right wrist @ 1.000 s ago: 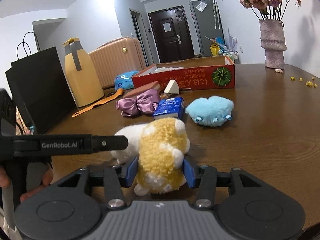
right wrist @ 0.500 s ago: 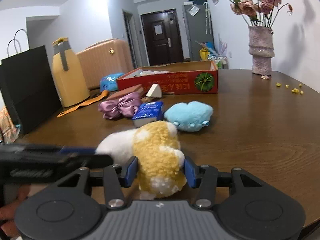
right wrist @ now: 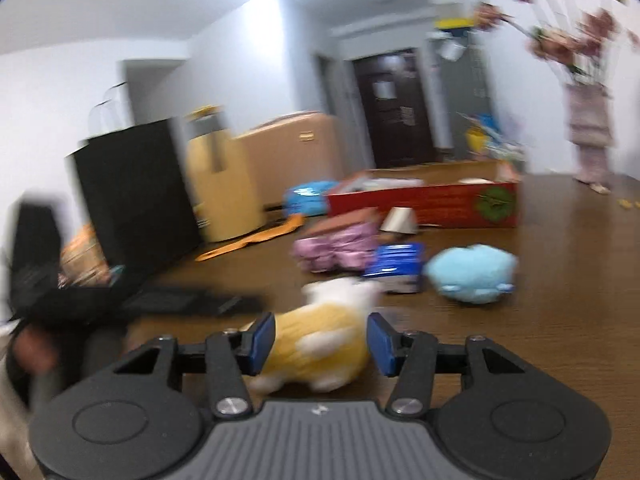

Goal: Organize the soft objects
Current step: 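Close the left tool on the plush sheep while the right tool holds it, then carry the plush sheep into the cardboard box and open both tools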

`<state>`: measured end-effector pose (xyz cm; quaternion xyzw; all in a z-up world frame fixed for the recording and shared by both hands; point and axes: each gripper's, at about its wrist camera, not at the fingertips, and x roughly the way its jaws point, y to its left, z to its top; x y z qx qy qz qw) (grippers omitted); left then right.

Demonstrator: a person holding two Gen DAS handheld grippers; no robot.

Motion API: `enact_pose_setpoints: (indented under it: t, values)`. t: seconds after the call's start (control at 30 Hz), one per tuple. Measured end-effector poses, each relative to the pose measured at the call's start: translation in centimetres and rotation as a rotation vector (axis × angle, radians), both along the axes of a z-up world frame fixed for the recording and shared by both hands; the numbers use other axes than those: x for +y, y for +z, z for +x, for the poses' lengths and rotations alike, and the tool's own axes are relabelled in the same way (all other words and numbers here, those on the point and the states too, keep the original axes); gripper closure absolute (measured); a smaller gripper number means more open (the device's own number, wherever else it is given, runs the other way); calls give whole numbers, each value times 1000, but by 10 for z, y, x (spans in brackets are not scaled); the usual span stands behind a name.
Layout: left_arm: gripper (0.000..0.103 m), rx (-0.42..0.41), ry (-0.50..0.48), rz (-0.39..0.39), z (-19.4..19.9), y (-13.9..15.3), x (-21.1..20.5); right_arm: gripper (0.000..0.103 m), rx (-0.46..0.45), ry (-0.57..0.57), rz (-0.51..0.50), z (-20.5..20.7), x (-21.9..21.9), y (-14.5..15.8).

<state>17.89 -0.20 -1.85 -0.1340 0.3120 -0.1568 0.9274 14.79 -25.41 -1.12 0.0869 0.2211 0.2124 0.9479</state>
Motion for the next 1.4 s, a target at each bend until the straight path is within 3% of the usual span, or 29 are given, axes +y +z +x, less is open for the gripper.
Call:
enact_pose_setpoints:
  t: [0.1,0.2,0.33,0.37,0.4,0.47,0.57,0.7,0.83,0.93,1.07,1.23,1.4]
  values:
    - [40,60,-7,-94,0,-7,6,40,63,-46,84,21,-11,-7]
    - [38,116,1,-154,2,-8,13,40,114,-55,194,40,-13,-17]
    - [35,180,-20,-231,0,-10,20,46,153,-45,218,54,-5,-24]
    - [37,194,-27,-233,-1,-12,18,53,156,-37,205,56,-2,-25]
    - [41,196,-31,-224,-1,-14,15,58,165,-36,187,56,4,-25]
    - [60,184,-44,-247,0,-17,15,60,180,-42,172,55,8,-24]
    - [71,184,-18,-296,5,-17,21,60,195,-72,140,47,9,-17]
    - [69,189,-33,-316,17,-15,22,59,223,-76,142,43,6,-17]
    - [65,185,-53,-308,26,-16,20,58,264,-95,218,51,-1,-24]
    - [76,161,-67,-290,28,-12,17,64,269,-101,215,54,-1,-24]
    - [78,99,-113,-289,29,6,10,66,223,-98,177,50,-1,-8]
    - [78,21,-170,-323,79,50,-10,66,131,-96,207,82,-29,33]
    - [78,-20,-234,-302,185,82,-51,66,62,-107,145,177,-61,86]
